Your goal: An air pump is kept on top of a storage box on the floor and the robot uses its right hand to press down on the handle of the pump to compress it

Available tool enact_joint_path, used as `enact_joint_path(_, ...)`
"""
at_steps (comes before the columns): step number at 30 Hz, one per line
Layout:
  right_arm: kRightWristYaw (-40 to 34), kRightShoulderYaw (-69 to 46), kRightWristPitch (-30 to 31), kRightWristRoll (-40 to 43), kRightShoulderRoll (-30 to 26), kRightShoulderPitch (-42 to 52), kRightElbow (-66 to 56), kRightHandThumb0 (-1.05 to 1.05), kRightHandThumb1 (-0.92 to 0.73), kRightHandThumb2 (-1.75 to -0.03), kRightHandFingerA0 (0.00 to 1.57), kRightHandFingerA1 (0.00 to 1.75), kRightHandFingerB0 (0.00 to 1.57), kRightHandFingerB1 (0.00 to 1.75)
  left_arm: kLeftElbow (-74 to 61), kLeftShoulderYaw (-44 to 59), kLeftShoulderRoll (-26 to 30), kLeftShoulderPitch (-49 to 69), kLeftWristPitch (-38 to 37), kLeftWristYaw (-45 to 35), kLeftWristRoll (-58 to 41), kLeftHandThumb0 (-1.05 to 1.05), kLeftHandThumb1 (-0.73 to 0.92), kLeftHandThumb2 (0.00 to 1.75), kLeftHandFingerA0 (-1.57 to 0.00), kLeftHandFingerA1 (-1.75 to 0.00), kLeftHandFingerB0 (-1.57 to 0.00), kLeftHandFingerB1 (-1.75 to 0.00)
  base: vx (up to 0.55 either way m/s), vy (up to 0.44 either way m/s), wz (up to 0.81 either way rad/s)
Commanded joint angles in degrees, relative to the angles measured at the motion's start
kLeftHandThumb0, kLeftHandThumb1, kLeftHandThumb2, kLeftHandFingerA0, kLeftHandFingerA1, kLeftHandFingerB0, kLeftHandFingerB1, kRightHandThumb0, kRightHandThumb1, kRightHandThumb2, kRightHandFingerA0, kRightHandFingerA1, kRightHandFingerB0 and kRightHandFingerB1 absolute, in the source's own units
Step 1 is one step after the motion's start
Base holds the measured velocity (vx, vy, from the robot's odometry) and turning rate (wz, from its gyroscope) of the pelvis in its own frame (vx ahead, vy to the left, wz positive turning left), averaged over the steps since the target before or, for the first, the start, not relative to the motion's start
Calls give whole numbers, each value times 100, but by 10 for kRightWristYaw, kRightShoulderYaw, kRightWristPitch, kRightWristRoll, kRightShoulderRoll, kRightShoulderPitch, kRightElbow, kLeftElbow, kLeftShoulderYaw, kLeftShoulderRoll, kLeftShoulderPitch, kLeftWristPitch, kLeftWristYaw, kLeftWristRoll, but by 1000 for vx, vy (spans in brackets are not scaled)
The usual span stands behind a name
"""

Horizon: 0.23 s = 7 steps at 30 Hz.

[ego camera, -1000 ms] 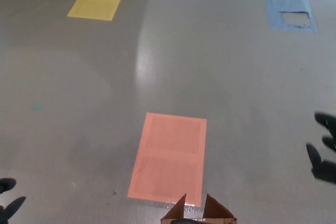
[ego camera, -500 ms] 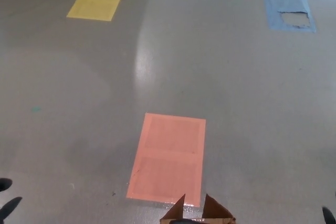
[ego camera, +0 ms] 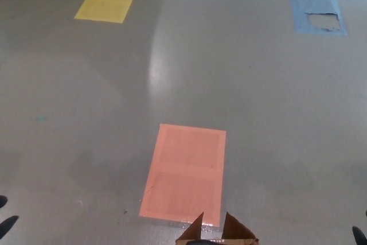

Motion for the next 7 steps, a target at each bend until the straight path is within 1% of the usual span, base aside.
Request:
enact_joint_path(1, 7, 9, -6, 0, -13, 0, 6, -64, -73, -99, 7, 40, 1, 32, 4, 1, 13, -1, 6, 0, 2, -77, 68, 96, -16, -43, -11, -40, 0, 0, 0)
enact_joint_path(2, 7, 12, -4, -2, -14, -1, 7, -66, -74, -100, 7, 40, 2, 32, 4, 1, 13, -2, 6, 0, 2, -75, 83, 66, -23, -30, -17, -27, 0, 0, 0)
enact_joint_path(7, 13, 12, -4, 4, -14, -2, 7, -65, -73, -100, 5, 38, 4, 31, 5, -2, 14, -4, 9, 1, 4, -75, 83, 66, -24, -30, -17, -27, 0, 0, 0)
